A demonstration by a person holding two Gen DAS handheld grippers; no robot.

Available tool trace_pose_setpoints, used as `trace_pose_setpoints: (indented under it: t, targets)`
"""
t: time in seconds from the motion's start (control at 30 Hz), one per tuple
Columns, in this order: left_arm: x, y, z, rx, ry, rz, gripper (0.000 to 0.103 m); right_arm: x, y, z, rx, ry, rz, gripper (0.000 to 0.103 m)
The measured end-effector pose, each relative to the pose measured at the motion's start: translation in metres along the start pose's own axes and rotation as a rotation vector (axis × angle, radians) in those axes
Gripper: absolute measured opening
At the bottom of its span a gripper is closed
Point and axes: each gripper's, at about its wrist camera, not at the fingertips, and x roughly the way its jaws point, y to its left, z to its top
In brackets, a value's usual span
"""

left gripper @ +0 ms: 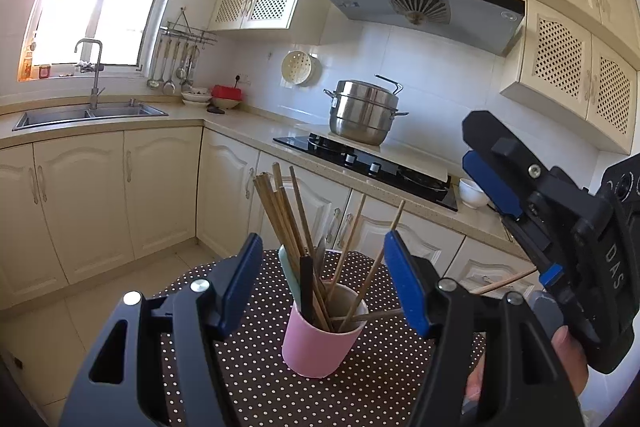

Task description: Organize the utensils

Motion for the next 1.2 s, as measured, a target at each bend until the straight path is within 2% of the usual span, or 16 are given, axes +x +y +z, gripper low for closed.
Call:
trace_pose_setpoints:
  t: [0.2, 0.33, 0.67, 0.8, 0.93, 1.2]
  targets:
    - [0.016, 0.009, -0.006, -0.004, 0.037, 0.012, 0.062, 0.020, -0.009, -0.014, 0.037, 0.029, 0.012, 0.072]
    - [0.022, 0.012, -0.007, 0.001, 0.049, 0.022, 0.062, 0.024, -0.004, -0.015, 0.007, 0.037, 0.009, 0.072]
    - [0.005, 0.004, -0.004, -0.005, 0.018, 0.005, 0.066, -0.007, 0.016, 0.023, -0.032, -0.029, -0.030, 0.078]
    - [-0.006, -0.009, -0.005, 0.024, 0.009, 0.007, 0.069, -0.027, 0.023, 0.028, -0.056, -0.013, -0.110, 0.078]
    - [-0.017, -0.025, -0.007, 0.054, 0.012, 0.005, 0.070, -0.050, 0.031, 0.020, -0.118, 0.009, -0.207, 0.079]
    - [-0.053, -0.056, -0.022, 0.098, -0.008, 0.021, 0.073, -0.095, 0.043, 0.010, -0.164, 0.051, -0.386, 0.079]
